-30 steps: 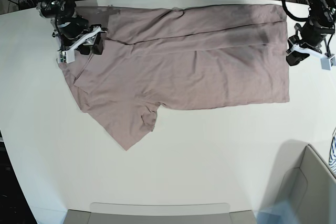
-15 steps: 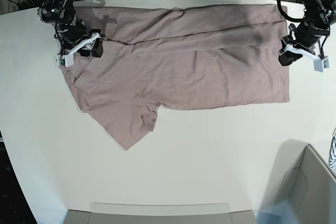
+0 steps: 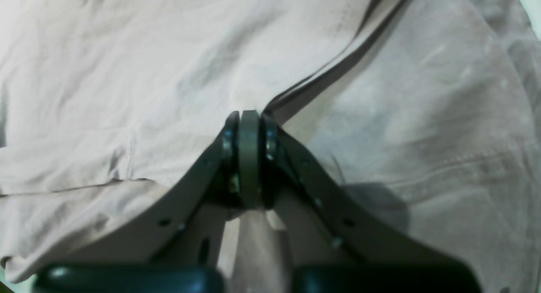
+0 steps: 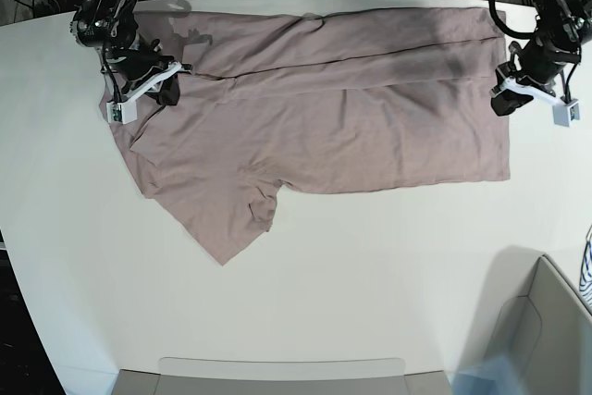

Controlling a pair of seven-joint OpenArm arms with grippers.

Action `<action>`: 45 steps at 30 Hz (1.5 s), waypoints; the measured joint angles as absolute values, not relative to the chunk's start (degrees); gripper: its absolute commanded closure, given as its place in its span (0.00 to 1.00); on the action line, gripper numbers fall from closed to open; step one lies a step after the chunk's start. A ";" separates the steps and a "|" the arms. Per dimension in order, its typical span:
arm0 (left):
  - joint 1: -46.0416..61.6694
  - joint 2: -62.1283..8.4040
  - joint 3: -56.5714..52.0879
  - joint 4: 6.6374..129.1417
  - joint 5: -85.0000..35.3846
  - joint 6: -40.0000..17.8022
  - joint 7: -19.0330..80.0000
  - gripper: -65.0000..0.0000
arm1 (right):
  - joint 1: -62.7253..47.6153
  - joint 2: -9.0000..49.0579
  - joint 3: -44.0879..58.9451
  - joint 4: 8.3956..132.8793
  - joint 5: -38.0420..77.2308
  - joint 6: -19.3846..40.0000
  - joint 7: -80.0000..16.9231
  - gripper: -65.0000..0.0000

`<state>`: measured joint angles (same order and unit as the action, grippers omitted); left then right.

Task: Fold the T-shirt properly
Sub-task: 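Grasp the sleeve corner with the right gripper and pull it toward the robot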

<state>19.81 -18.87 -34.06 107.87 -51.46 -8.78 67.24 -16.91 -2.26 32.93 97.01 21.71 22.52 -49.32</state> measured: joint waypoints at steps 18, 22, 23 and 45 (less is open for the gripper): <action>19.86 -18.90 -32.42 107.87 -51.42 -8.75 66.85 0.79 | -29.28 -3.84 33.19 108.44 28.77 22.50 -49.32 1.00; 19.81 -18.90 -32.23 107.87 -51.46 -8.78 66.85 0.79 | -31.94 -3.97 33.21 108.92 30.22 22.52 -49.08 1.00; 19.84 -18.87 -32.23 107.87 -51.46 -8.78 66.85 0.79 | -32.36 -3.95 33.32 108.92 30.13 22.50 -48.97 1.00; 19.84 -18.90 -32.25 107.87 -51.46 -8.78 66.85 0.79 | -38.17 -5.04 33.52 115.33 31.44 22.50 -48.71 1.00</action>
<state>19.84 -18.90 -32.25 107.87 -51.46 -8.78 66.85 -38.17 -5.04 33.52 115.33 31.44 22.50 -48.71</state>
